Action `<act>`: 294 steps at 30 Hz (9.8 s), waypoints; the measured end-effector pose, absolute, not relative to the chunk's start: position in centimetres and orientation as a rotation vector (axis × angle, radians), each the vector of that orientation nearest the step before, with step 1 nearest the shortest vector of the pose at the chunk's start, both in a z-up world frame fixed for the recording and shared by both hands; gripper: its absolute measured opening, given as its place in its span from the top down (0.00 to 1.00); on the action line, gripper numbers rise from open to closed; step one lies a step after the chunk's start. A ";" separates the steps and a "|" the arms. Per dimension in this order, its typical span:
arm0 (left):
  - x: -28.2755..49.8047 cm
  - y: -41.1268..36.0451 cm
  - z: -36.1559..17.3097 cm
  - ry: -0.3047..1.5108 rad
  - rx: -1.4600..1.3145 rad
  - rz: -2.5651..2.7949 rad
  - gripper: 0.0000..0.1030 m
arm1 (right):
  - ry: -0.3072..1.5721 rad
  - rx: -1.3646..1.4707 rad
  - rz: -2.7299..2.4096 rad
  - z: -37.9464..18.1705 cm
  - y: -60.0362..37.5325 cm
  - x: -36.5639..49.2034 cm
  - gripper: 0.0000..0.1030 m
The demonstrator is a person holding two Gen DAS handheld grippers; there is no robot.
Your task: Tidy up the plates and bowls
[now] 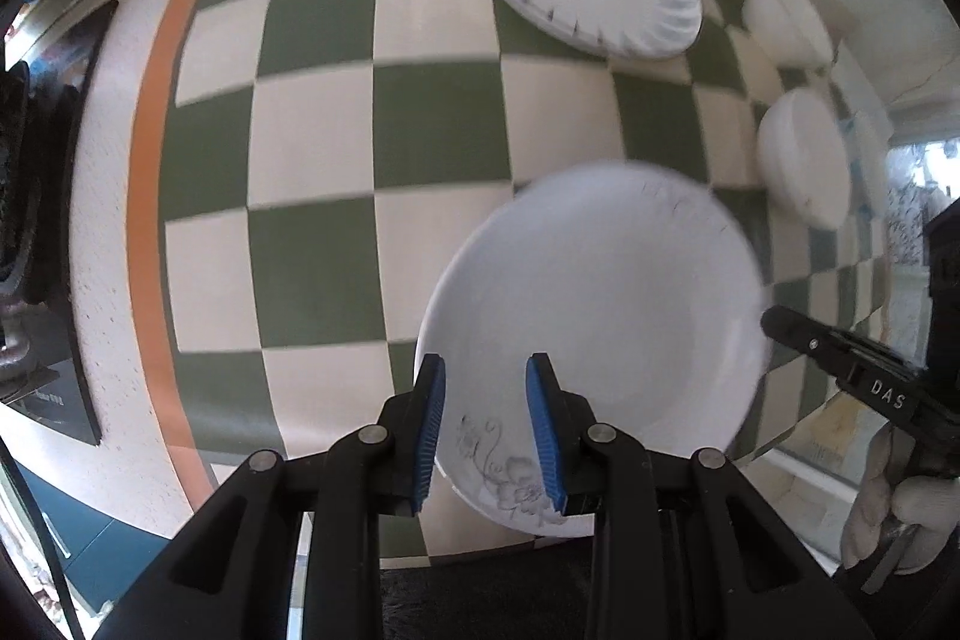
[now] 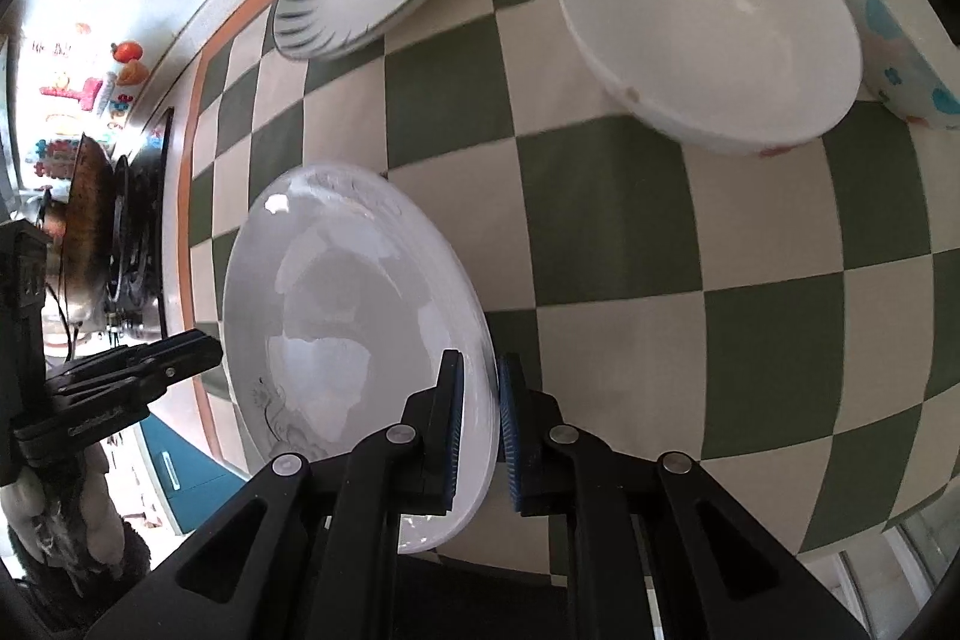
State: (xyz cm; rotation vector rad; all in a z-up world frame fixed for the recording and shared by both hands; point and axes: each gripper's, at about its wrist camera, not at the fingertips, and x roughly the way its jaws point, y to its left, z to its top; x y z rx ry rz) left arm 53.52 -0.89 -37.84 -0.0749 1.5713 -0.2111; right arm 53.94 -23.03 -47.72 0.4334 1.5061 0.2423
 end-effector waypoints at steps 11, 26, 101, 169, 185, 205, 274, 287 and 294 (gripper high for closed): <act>65.0 -0.6 -35.1 1.452 -0.128 -0.208 0.70 | 1.334 0.453 0.235 -40.7 -23.7 64.1 0.78; 76.3 -0.8 -43.8 1.564 -0.205 -0.184 0.72 | 1.455 0.424 0.111 -49.4 -23.7 80.1 0.78; 49.3 1.2 -41.6 1.494 -0.110 -0.120 0.87 | 1.419 0.277 0.266 -47.7 -19.7 52.0 0.90; 37.8 -0.2 -22.9 1.087 -0.062 -0.132 0.12 | 1.091 0.321 0.158 -27.7 -21.0 37.5 0.12; 54.7 -13.3 -32.0 1.284 -0.120 -0.168 0.12 | 1.259 0.508 0.059 -39.1 -36.7 50.7 0.18; 64.1 -22.4 -42.8 1.559 -0.034 -0.192 0.80 | 1.458 0.529 0.100 -50.6 -39.2 61.3 0.86; 62.8 -31.1 -37.0 1.522 -0.096 -0.393 0.64 | 1.408 0.650 0.062 -45.0 -52.4 57.0 0.49; 65.5 -36.1 -43.5 1.648 -0.033 -0.400 0.64 | 1.480 0.636 0.026 -50.8 -55.0 62.7 0.49; 65.3 -36.0 -43.7 1.628 -0.046 -0.408 0.79 | 1.487 0.640 0.038 -52.1 -54.6 63.4 0.80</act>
